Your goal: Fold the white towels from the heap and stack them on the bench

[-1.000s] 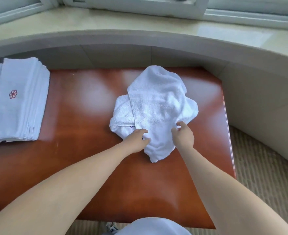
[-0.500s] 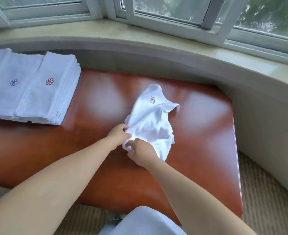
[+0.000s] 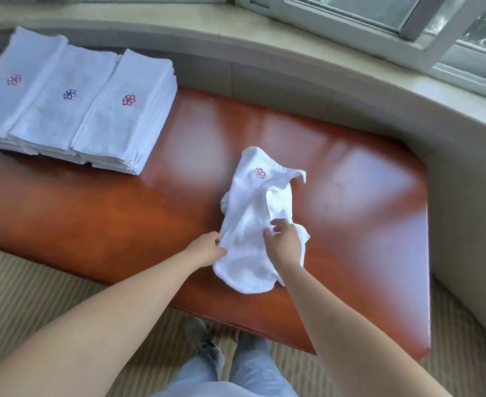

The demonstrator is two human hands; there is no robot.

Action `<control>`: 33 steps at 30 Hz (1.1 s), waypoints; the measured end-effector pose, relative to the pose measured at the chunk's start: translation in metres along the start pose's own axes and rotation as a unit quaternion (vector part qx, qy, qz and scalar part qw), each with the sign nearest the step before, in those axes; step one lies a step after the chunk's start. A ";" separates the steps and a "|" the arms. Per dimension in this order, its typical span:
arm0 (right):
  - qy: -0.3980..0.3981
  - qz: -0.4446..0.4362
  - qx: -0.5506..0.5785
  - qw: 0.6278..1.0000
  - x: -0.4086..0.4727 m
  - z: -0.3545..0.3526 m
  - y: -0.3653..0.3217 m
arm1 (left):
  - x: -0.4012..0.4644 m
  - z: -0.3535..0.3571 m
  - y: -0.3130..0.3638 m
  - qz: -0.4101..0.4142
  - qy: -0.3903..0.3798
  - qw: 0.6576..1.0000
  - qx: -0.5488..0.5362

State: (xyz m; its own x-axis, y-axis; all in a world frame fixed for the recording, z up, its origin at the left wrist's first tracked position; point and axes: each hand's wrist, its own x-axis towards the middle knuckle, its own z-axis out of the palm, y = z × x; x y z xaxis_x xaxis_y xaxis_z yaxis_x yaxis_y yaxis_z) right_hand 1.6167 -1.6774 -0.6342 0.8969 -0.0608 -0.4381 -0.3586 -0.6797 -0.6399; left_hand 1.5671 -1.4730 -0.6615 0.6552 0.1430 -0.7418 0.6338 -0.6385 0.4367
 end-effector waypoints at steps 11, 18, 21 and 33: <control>-0.291 -0.152 -0.103 0.939 0.008 0.019 -0.010 | 0.029 0.009 0.062 -0.010 0.049 0.991 -0.124; -0.039 -0.087 -0.124 0.988 0.064 -0.015 0.001 | 0.046 -0.029 0.054 -0.085 0.175 0.938 -0.287; -0.108 0.015 -0.175 0.978 0.081 -0.013 0.003 | 0.044 -0.046 0.042 -0.106 0.170 0.926 -0.321; 0.139 0.074 0.103 0.982 0.125 -0.147 -0.043 | -0.003 -0.116 0.097 -0.008 0.173 0.891 -0.420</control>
State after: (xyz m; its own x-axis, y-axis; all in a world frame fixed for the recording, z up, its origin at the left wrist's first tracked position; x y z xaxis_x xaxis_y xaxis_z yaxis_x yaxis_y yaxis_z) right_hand 1.7824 -1.7636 -0.5690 0.8571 -0.3635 -0.3651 -0.5091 -0.4888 -0.7085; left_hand 1.6744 -1.4475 -0.5575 0.6390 0.4643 -0.6133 0.6324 0.1369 0.7625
